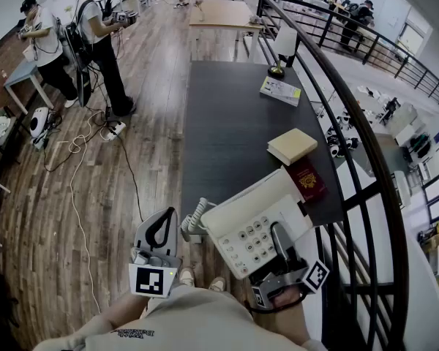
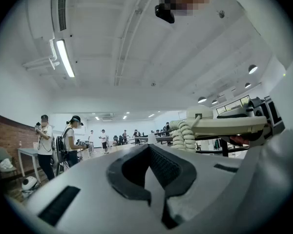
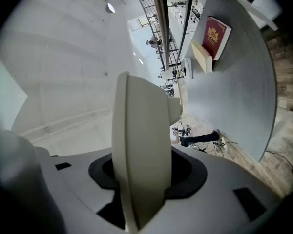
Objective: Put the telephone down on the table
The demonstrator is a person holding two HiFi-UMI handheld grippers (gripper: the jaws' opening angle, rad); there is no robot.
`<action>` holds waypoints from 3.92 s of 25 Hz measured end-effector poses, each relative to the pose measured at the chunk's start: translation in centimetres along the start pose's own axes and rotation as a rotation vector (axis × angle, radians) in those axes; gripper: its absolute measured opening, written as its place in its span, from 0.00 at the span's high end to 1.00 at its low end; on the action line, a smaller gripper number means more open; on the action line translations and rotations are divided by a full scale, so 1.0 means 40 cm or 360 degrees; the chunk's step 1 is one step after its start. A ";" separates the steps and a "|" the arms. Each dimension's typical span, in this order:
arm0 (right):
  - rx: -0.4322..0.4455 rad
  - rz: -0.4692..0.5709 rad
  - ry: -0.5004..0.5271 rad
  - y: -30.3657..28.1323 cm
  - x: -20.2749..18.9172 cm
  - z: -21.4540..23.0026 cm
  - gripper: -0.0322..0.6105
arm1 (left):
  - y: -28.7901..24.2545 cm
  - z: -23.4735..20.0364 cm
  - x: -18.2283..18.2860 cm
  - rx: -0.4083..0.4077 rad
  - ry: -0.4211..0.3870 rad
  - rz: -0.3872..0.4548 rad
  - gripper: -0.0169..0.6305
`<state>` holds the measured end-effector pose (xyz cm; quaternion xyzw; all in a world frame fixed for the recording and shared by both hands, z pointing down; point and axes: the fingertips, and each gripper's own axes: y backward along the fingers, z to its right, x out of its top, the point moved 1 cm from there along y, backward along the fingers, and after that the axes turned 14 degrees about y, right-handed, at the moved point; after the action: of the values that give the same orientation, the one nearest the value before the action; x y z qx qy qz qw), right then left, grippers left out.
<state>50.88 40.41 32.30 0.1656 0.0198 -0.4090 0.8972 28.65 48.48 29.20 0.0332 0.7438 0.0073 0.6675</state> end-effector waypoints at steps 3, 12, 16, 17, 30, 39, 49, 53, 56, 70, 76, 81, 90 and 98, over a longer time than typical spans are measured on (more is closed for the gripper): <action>-0.0003 -0.0019 -0.0023 -0.016 -0.032 -0.004 0.64 | 0.019 -0.027 -0.001 0.0020 0.0010 0.0005 0.97; -0.0008 -0.0123 -0.0029 -0.050 -0.124 -0.018 0.64 | 0.074 -0.090 0.006 0.0062 0.0009 -0.0006 0.97; -0.0024 -0.0127 -0.0085 -0.052 -0.140 -0.008 0.64 | 0.085 -0.102 0.007 0.0072 0.0023 -0.0011 0.97; -0.0024 -0.0125 -0.0100 -0.051 -0.141 -0.004 0.64 | 0.088 -0.103 0.005 0.0078 0.0025 -0.0013 0.97; 0.0039 -0.0272 -0.0182 -0.061 -0.144 0.026 0.64 | 0.148 -0.103 -0.022 0.0242 -0.0063 -0.0053 0.97; 0.0080 -0.0440 -0.0187 -0.120 -0.208 0.079 0.64 | 0.176 -0.179 0.007 0.0373 -0.0203 -0.0019 0.97; 0.0060 -0.0423 -0.0154 -0.302 -0.290 0.223 0.64 | 0.044 -0.362 -0.066 0.0343 -0.0186 0.0071 0.97; 0.0073 -0.0340 -0.0125 -0.430 -0.343 0.290 0.64 | -0.045 -0.525 -0.111 0.0273 -0.0147 -0.0029 0.97; 0.0064 -0.0273 -0.0108 -0.557 -0.373 0.339 0.64 | -0.137 -0.654 -0.099 0.0195 -0.0097 -0.0027 0.97; -0.0055 -0.0029 0.0005 -0.976 -0.379 0.530 0.64 | -0.519 -1.014 -0.159 -0.0092 -0.0179 -0.0106 0.97; -0.0110 0.0198 0.0026 -1.126 -0.413 0.535 0.64 | -0.639 -1.141 -0.109 -0.0333 -0.0286 -0.0122 0.97; -0.0136 0.0332 0.0041 -1.205 -0.413 0.483 0.64 | -0.708 -1.191 -0.039 -0.0504 -0.0317 -0.0106 0.97; -0.0151 0.0415 0.0060 -1.245 -0.361 0.425 0.64 | -0.767 -1.184 0.030 -0.0469 0.0016 -0.0058 0.97; -0.0188 0.0367 0.0057 -1.243 -0.335 0.450 0.64 | -0.791 -1.158 0.025 -0.0427 0.0057 -0.0079 0.97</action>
<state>3.35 14.14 37.59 0.1210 0.0405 -0.2981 0.9460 -18.72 18.53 31.49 -0.0749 0.7486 0.0907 0.6525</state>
